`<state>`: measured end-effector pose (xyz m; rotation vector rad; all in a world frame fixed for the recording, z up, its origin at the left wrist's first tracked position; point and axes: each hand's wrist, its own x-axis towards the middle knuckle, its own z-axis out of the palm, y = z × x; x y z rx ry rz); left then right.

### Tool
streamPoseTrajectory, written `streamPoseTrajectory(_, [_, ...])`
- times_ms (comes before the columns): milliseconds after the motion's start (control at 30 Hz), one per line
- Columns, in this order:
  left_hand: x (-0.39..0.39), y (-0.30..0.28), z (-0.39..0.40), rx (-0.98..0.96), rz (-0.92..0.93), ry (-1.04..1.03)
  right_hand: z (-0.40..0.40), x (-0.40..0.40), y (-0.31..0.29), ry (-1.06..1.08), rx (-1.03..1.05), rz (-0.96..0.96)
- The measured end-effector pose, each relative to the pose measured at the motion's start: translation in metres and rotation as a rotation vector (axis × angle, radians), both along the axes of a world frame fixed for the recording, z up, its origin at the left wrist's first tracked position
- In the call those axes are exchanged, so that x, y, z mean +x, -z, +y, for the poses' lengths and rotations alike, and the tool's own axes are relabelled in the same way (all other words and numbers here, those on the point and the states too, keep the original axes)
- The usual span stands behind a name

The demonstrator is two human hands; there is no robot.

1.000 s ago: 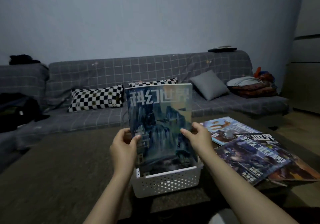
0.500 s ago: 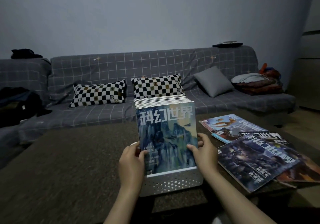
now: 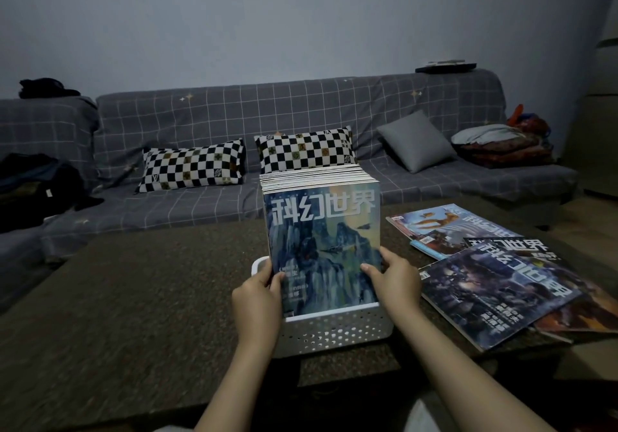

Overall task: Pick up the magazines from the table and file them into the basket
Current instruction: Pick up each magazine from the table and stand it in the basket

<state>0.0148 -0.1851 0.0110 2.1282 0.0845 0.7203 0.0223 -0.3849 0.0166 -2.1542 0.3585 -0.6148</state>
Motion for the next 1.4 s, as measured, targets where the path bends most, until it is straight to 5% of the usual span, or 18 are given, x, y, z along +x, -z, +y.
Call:
streamPoseTrajectory(333, [-0.028,-0.004,-0.034,-0.073,-0.266,0.062,-0.013,-0.023,0.001,-0.1,0.122,-0.107])
streamPoseTrajectory(633, [-0.045,0.005,-0.135,-0.042,-0.253,0.498,-0.079,-0.065,0.026,0.078,0.123,-0.087])
streamPoseTrajectory(900, [-0.019,0.039,-0.228,0.117,0.057,0.749,-0.151,-0.09,0.053,0.318,0.078,0.134])
streamPoseTrajectory(1100, [0.03,0.065,-0.266,0.437,0.21,0.681,-0.174,-0.082,0.066,0.323,0.119,0.275])
streamPoseTrajectory(1400, [0.083,0.076,-0.291,0.642,0.337,0.571,-0.188,-0.069,0.074,0.394,0.083,0.312])
